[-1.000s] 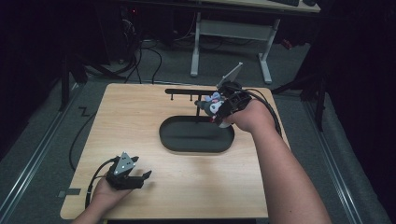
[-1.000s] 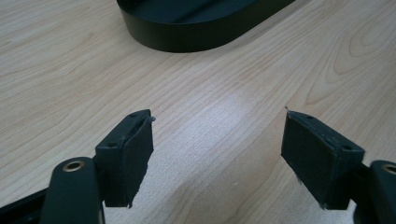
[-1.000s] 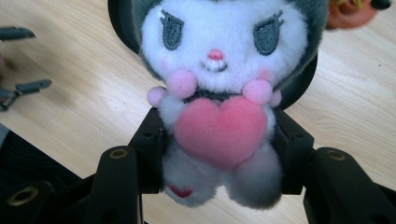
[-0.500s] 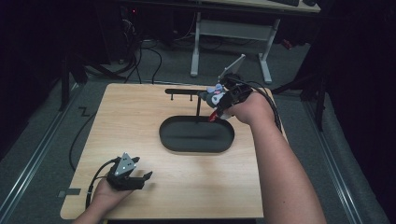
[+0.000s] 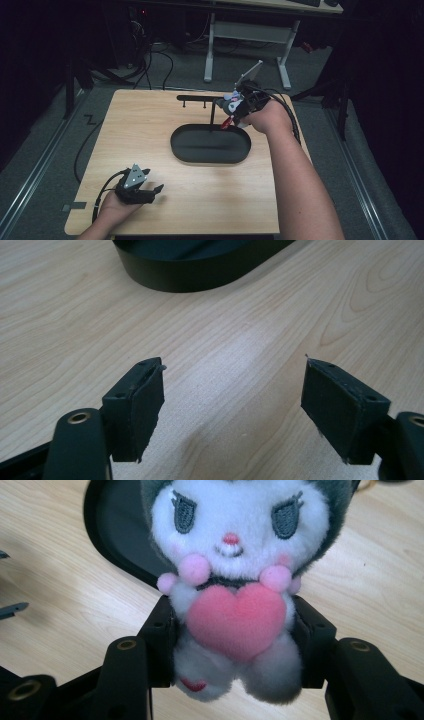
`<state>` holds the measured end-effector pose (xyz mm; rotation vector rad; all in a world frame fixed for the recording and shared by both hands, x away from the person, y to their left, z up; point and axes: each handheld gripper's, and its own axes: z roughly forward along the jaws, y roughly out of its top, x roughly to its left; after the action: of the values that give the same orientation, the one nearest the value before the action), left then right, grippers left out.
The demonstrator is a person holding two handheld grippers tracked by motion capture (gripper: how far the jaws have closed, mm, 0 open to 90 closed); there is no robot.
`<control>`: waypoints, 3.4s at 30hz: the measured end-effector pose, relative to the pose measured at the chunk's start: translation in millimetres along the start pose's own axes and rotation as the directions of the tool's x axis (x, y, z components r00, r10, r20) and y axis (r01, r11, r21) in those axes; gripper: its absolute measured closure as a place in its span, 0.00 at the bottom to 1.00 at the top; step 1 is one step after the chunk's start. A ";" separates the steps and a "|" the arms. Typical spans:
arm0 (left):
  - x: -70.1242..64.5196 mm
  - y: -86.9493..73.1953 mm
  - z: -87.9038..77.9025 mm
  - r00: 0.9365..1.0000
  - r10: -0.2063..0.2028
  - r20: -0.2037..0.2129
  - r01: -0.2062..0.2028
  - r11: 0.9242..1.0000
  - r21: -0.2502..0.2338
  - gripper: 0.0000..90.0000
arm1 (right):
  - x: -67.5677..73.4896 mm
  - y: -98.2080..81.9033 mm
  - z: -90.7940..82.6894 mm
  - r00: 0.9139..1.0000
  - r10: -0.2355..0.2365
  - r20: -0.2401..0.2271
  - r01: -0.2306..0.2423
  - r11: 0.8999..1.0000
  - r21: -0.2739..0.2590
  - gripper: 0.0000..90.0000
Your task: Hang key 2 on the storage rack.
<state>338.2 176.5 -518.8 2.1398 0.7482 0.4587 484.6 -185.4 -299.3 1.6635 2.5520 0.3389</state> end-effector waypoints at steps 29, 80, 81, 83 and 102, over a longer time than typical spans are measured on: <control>-7.3 -0.5 3.0 0.999 0.037 0.011 -0.037 0.999 0.021 0.30 | -5.1 -22.5 63.2 0.998 0.008 -0.058 -0.003 0.996 0.094 0.53; -3.8 -6.6 -1.2 1.000 0.001 0.008 -0.001 1.000 0.031 0.29 | 4.0 -85.7 79.6 0.996 -0.082 0.024 0.084 0.984 -0.157 0.34; -4.0 -6.5 -1.0 1.000 0.002 0.007 -0.002 0.999 0.032 0.29 | 4.0 -89.5 80.4 0.996 -0.080 0.028 0.084 0.982 -0.167 0.34; -4.8 -6.3 -0.6 1.000 0.005 0.004 -0.005 0.999 0.032 0.29 | 3.5 -97.2 82.3 0.995 -0.091 0.038 0.097 0.975 -0.201 0.34; -12.5 -1.1 9.1 1.000 0.012 0.022 -0.013 1.000 0.028 0.25 | 3.6 -207.9 149.2 0.999 -0.039 0.031 0.050 0.825 -0.562 0.17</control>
<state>333.2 163.6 -526.1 2.1735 0.7332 0.4333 324.6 -241.3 -491.2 1.3603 2.1580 0.9602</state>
